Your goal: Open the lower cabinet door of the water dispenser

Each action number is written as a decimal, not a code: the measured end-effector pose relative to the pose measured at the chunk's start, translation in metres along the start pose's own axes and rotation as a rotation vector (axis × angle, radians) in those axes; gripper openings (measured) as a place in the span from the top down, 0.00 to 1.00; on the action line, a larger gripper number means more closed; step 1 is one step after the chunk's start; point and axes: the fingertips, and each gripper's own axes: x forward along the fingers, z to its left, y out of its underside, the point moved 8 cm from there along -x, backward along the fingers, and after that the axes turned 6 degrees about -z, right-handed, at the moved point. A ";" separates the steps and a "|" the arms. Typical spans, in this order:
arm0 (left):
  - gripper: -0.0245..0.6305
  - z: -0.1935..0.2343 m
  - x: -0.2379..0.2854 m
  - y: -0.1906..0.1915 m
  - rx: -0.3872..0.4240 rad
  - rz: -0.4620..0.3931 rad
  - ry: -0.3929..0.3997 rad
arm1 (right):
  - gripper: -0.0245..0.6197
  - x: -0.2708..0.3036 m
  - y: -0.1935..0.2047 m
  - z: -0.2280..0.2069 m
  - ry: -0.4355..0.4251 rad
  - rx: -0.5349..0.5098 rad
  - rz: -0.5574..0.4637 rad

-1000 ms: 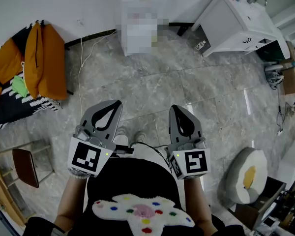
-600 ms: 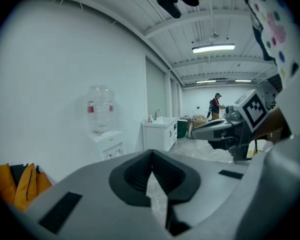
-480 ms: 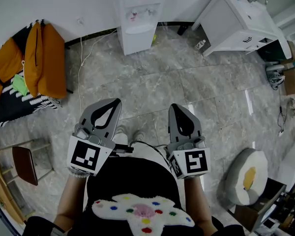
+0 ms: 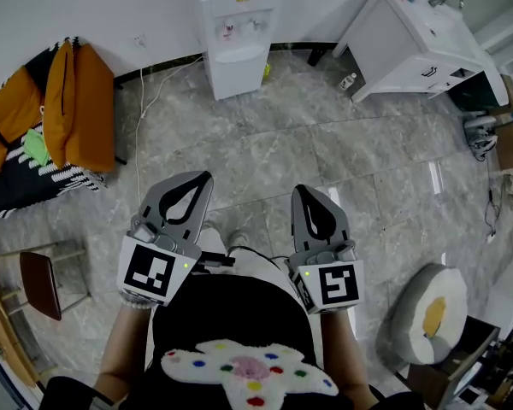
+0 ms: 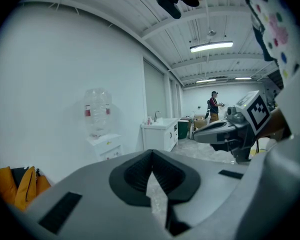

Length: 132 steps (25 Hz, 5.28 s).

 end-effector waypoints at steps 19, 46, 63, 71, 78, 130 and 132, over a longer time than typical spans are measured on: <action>0.94 -0.030 0.026 -0.006 0.027 -0.045 0.046 | 0.95 -0.030 0.005 -0.032 0.077 -0.021 -0.020; 0.94 0.077 0.198 -0.006 0.027 -0.004 0.164 | 0.95 0.126 -0.004 -0.128 0.168 0.007 0.071; 0.95 0.172 0.294 -0.013 0.007 -0.019 0.153 | 0.95 0.255 -0.031 -0.178 0.136 0.031 0.051; 0.94 0.199 0.300 -0.010 0.001 -0.021 0.120 | 0.96 0.288 -0.043 -0.186 0.159 0.095 0.002; 0.95 0.208 0.295 -0.009 -0.001 -0.028 0.093 | 0.96 0.297 -0.041 -0.180 0.146 0.105 0.072; 0.78 0.190 0.410 0.028 -0.176 0.067 -0.235 | 0.76 0.408 0.019 -0.311 -0.308 -0.010 0.176; 0.78 0.193 0.416 0.036 -0.179 0.075 -0.236 | 0.76 0.411 0.030 -0.316 -0.322 -0.009 0.184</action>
